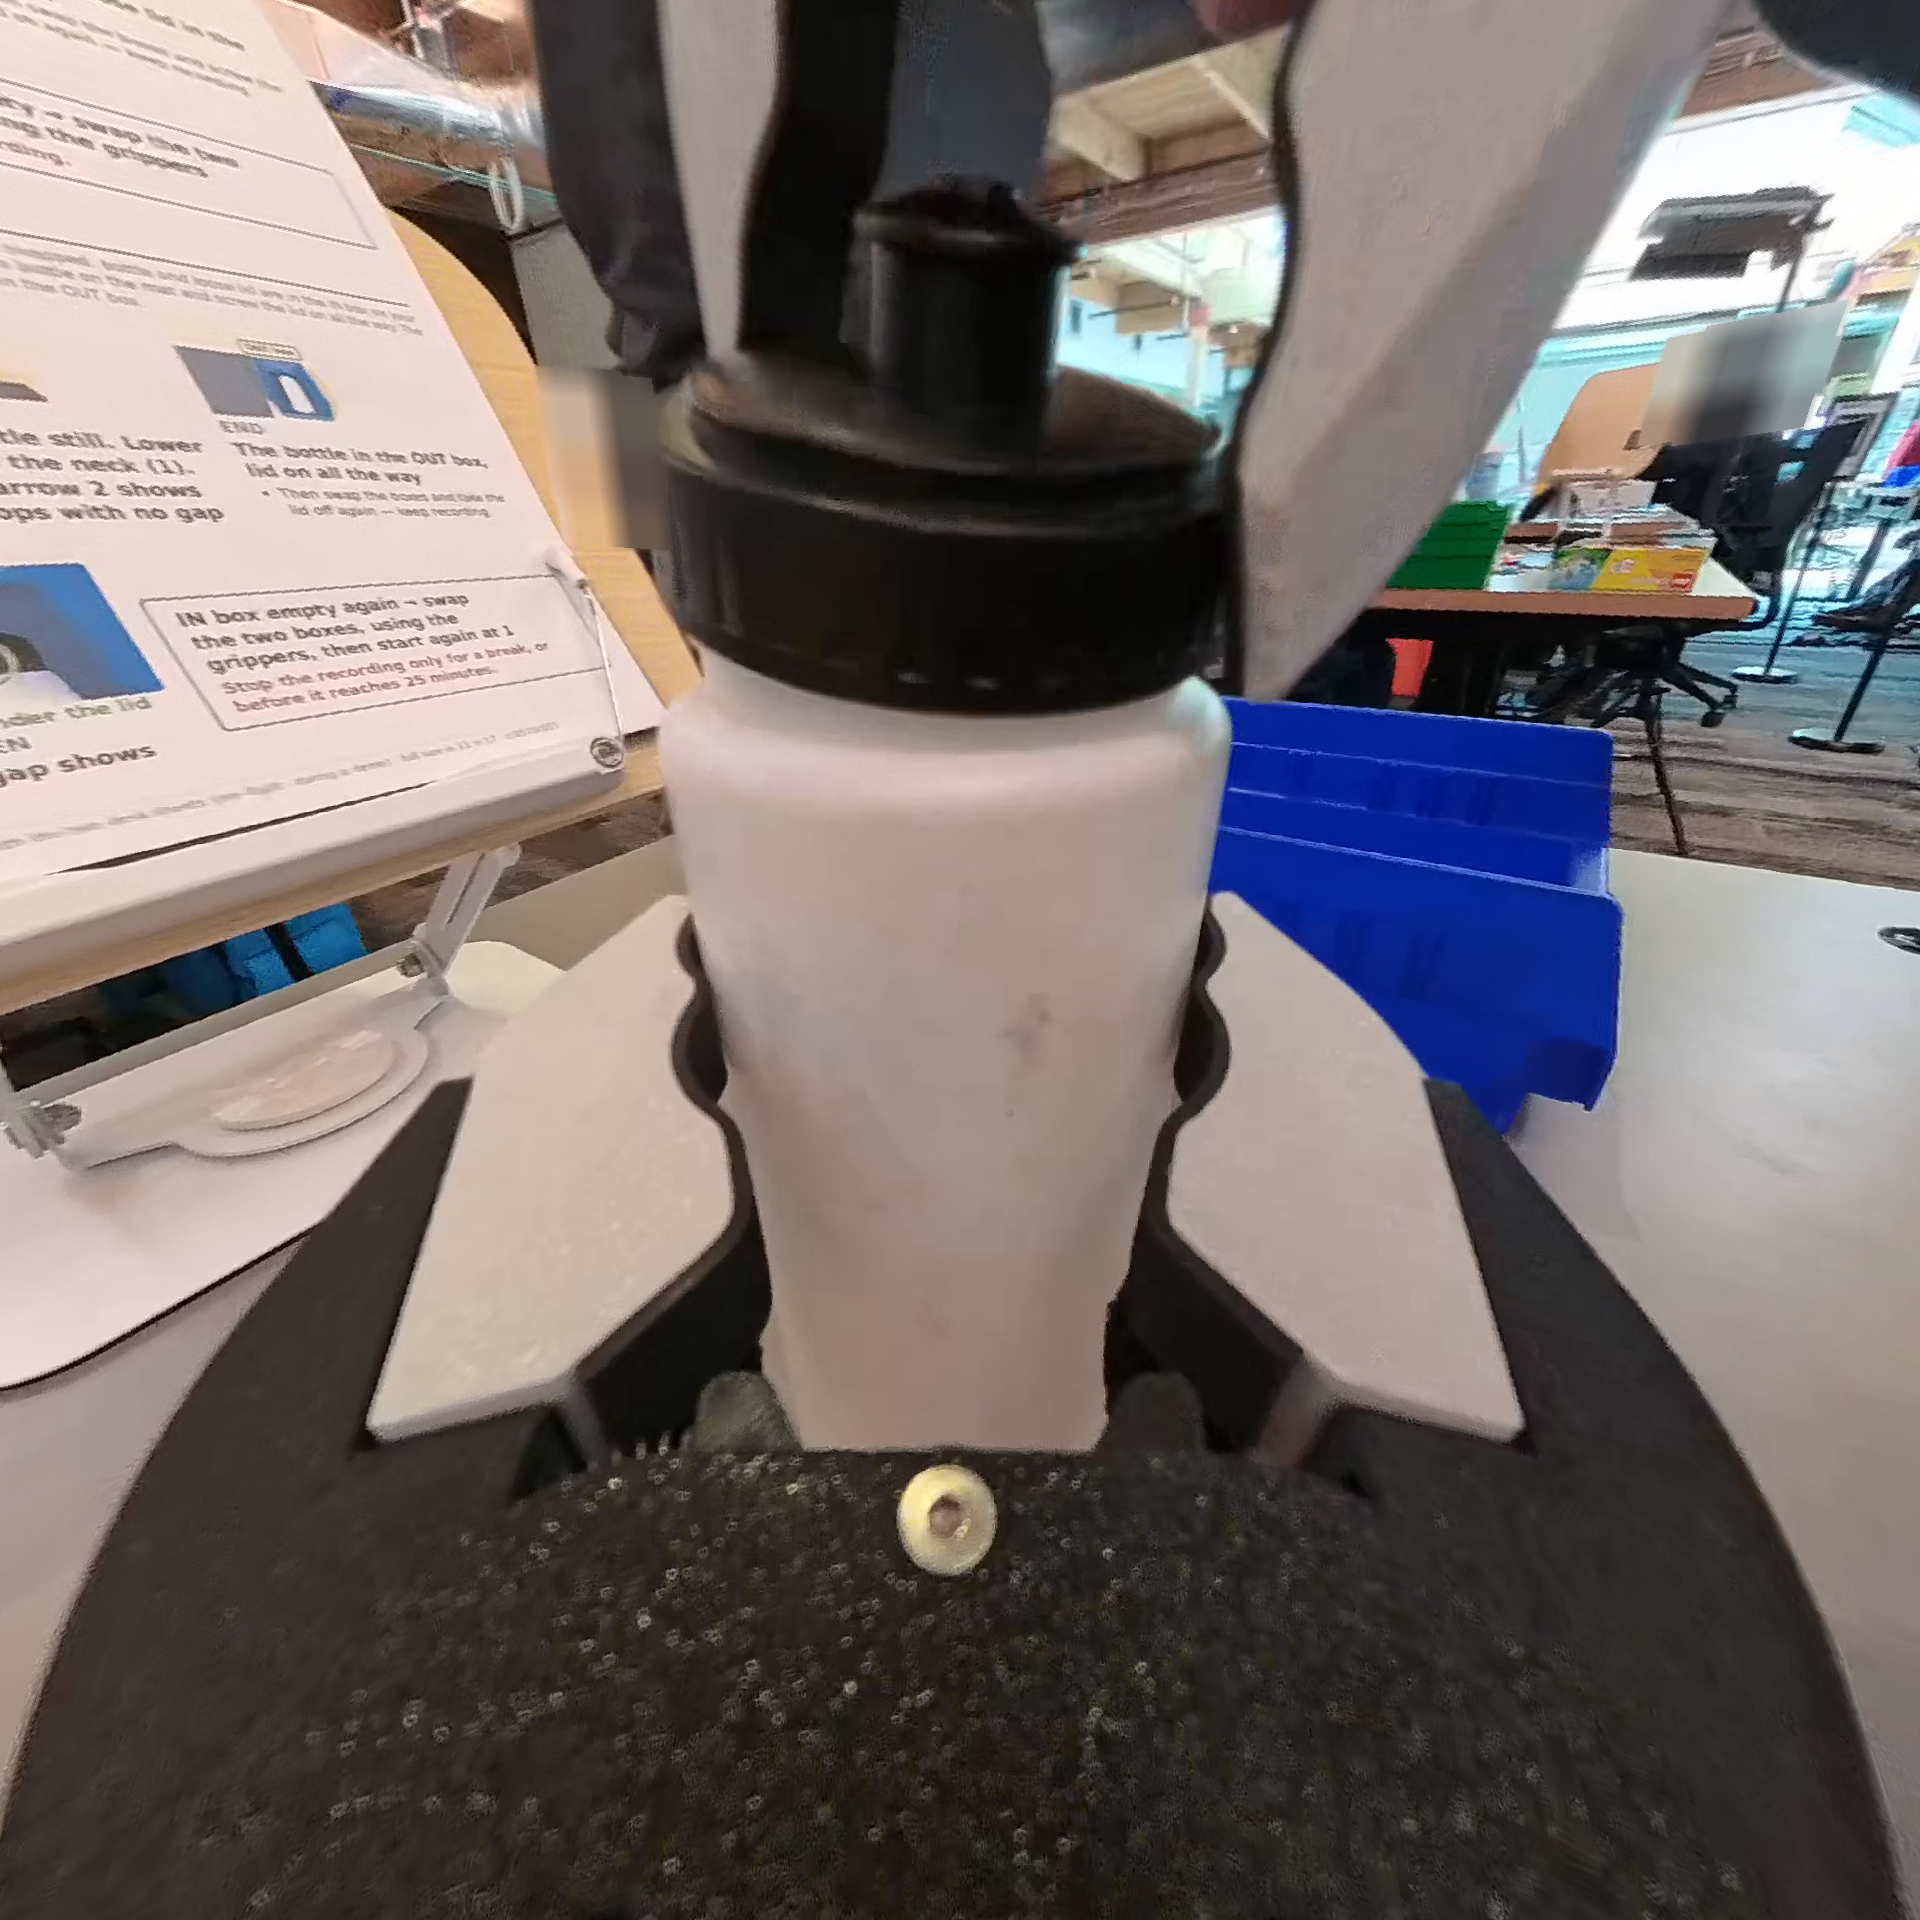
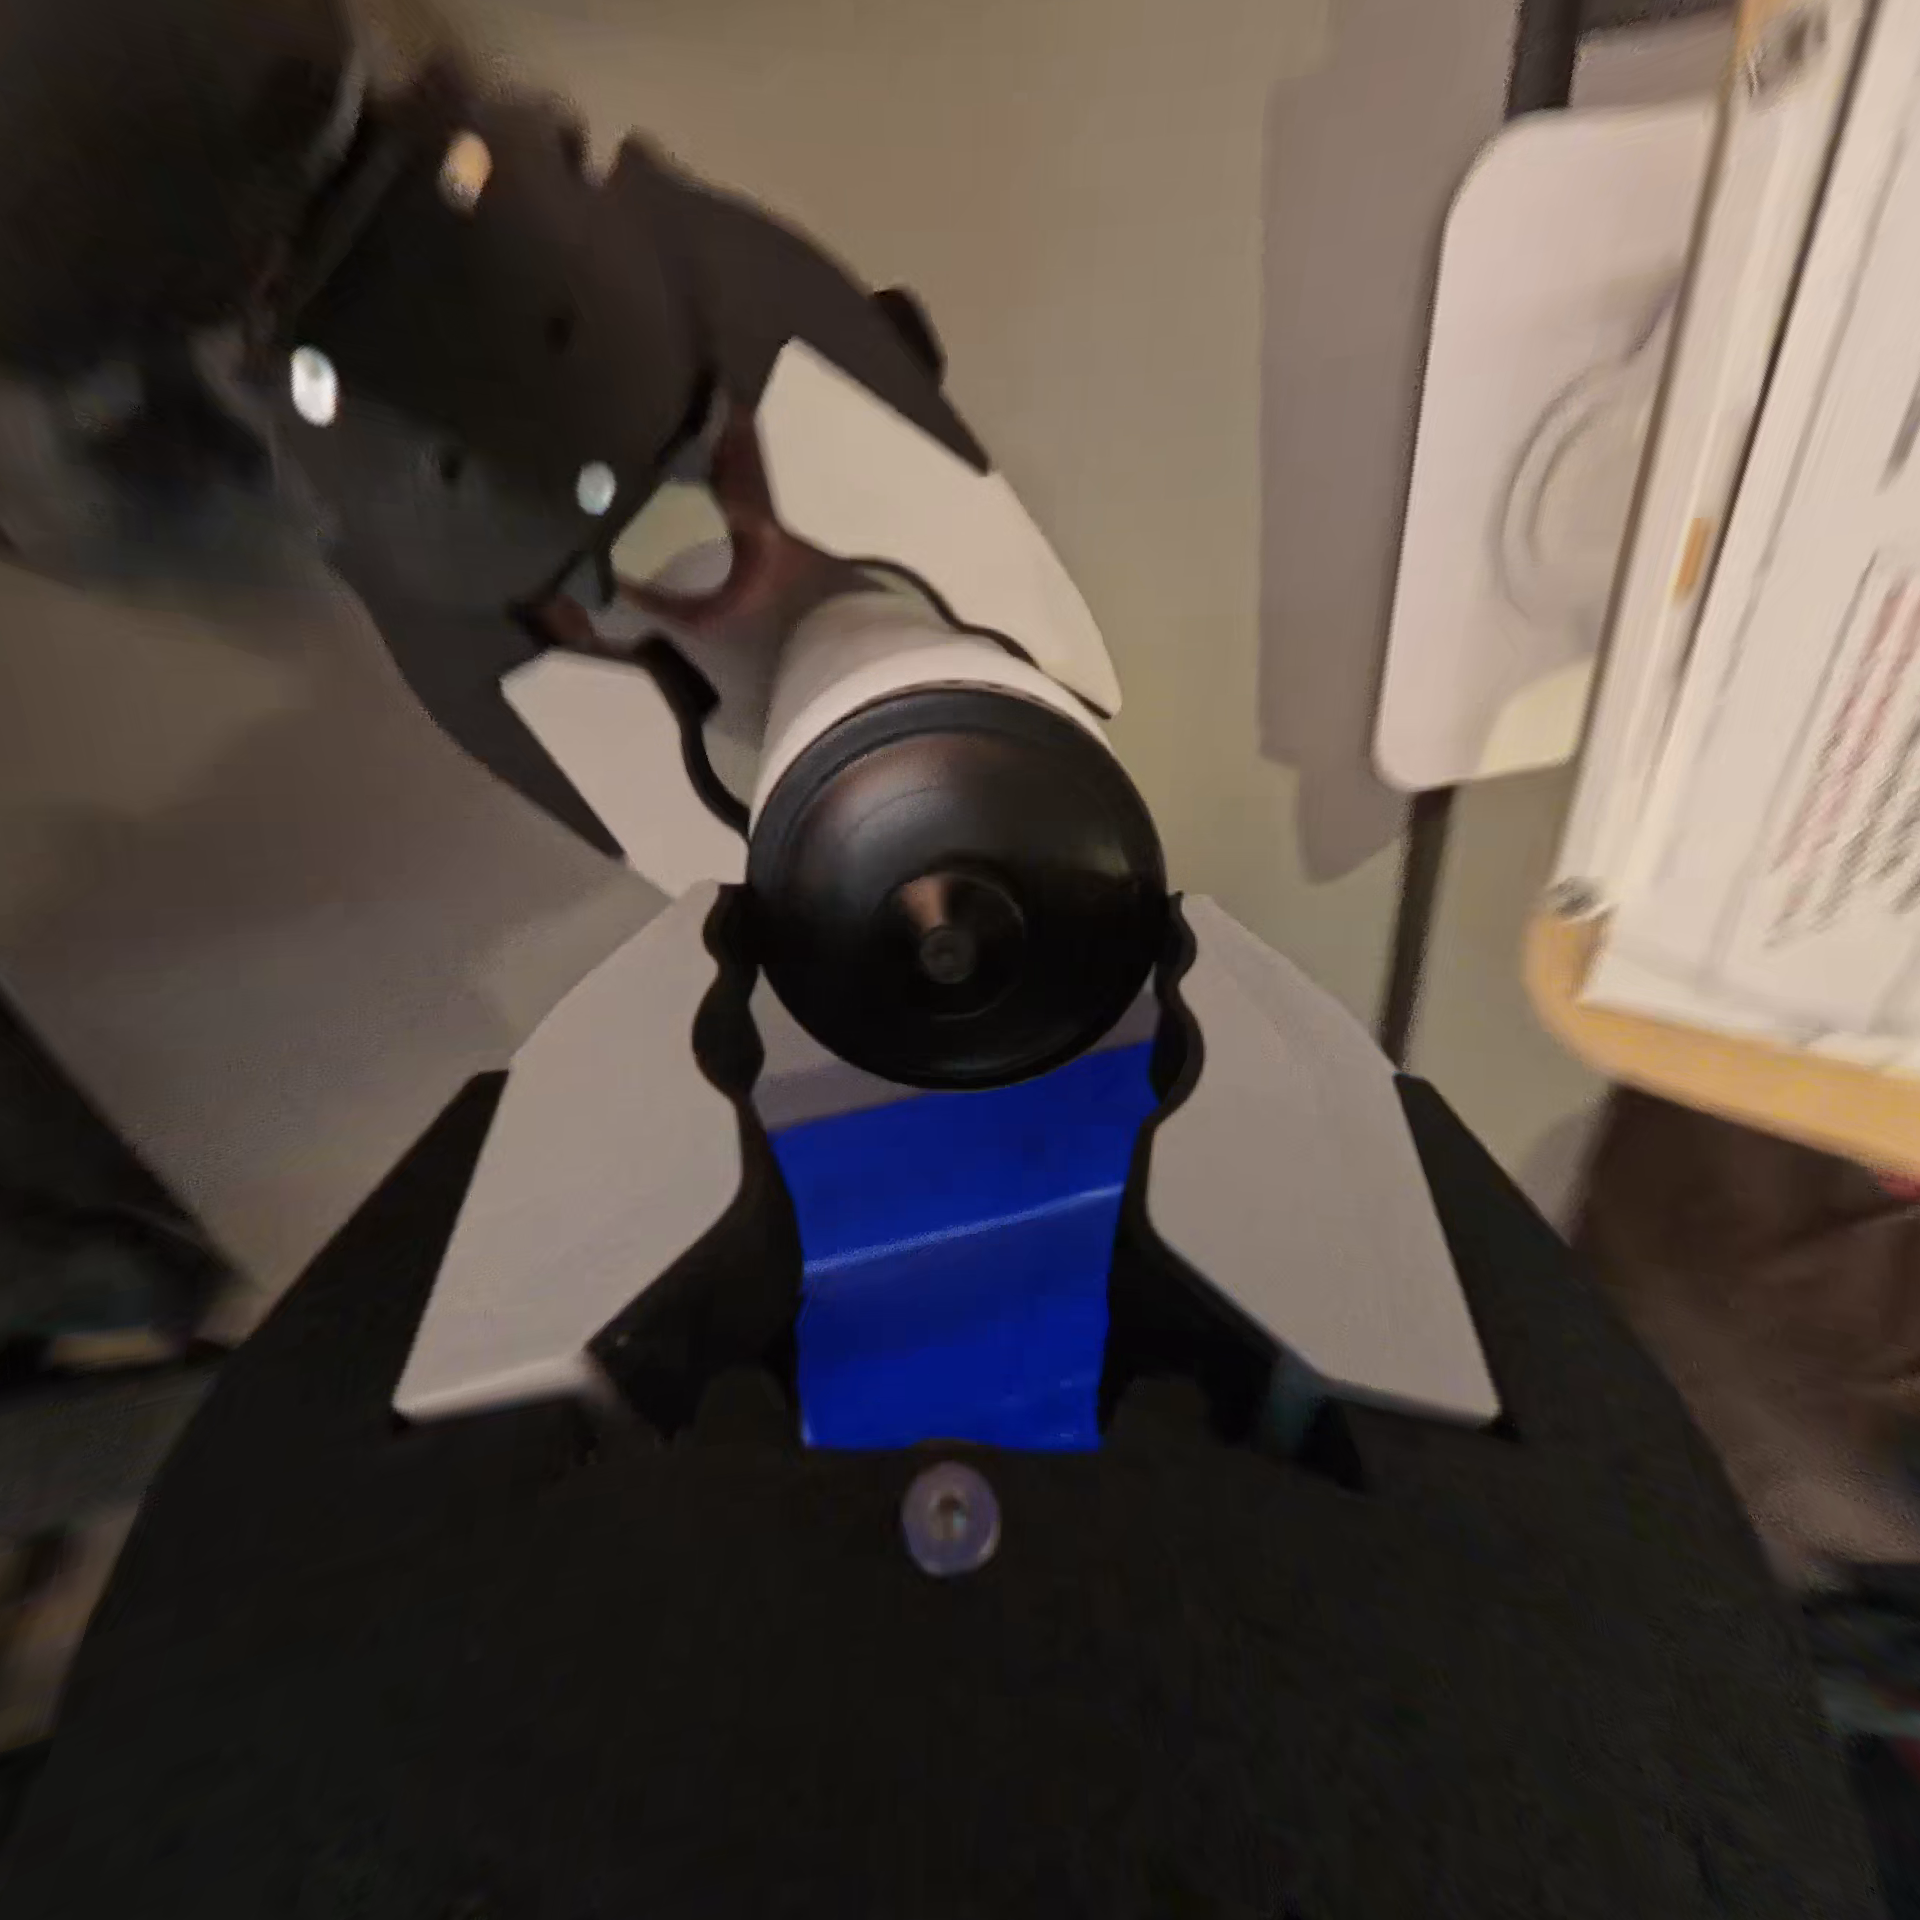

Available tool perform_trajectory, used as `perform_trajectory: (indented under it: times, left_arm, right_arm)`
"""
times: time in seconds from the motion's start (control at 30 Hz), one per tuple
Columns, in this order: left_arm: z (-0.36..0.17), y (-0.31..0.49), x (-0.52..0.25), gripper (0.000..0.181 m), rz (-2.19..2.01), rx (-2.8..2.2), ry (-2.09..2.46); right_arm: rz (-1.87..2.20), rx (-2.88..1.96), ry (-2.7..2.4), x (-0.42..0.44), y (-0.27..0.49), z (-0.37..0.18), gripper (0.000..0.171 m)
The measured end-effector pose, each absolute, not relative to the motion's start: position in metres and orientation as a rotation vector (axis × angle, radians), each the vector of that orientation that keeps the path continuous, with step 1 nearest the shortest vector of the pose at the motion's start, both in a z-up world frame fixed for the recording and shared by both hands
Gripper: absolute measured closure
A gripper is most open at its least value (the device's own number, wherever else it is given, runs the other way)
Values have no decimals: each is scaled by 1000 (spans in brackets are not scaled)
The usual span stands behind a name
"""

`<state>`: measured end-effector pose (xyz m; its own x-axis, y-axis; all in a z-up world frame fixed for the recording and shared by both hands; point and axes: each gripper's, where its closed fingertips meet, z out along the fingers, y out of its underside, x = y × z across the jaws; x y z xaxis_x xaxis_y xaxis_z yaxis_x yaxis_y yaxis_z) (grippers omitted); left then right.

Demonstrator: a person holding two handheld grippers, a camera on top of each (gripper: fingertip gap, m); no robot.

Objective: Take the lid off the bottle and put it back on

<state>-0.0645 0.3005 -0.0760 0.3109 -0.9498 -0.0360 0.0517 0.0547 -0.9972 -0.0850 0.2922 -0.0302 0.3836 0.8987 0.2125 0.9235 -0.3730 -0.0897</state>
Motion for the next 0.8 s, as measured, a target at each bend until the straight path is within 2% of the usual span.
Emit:
perform_trajectory:
  times: [0.17, 0.37, 0.57, 0.8]
  left_arm:
    - [-76, 299, -64, 95, -979, -1253, 965]
    - [-76, 299, -65, 95, -985, -1248, 969]
    - [-76, 298, -65, 95, -982, -1247, 969]
    - [-76, 299, -65, 95, -980, -1253, 966]
  right_arm:
    - [-339, -2072, -2159, -87, 292, -29, 97]
    - [-306, -1873, -2361, -84, 296, -28, 97]
    - [-165, -1846, -2166, -84, 289, -11, 97]
    - [-147, -1847, -1591, -46, 281, 55, 97]
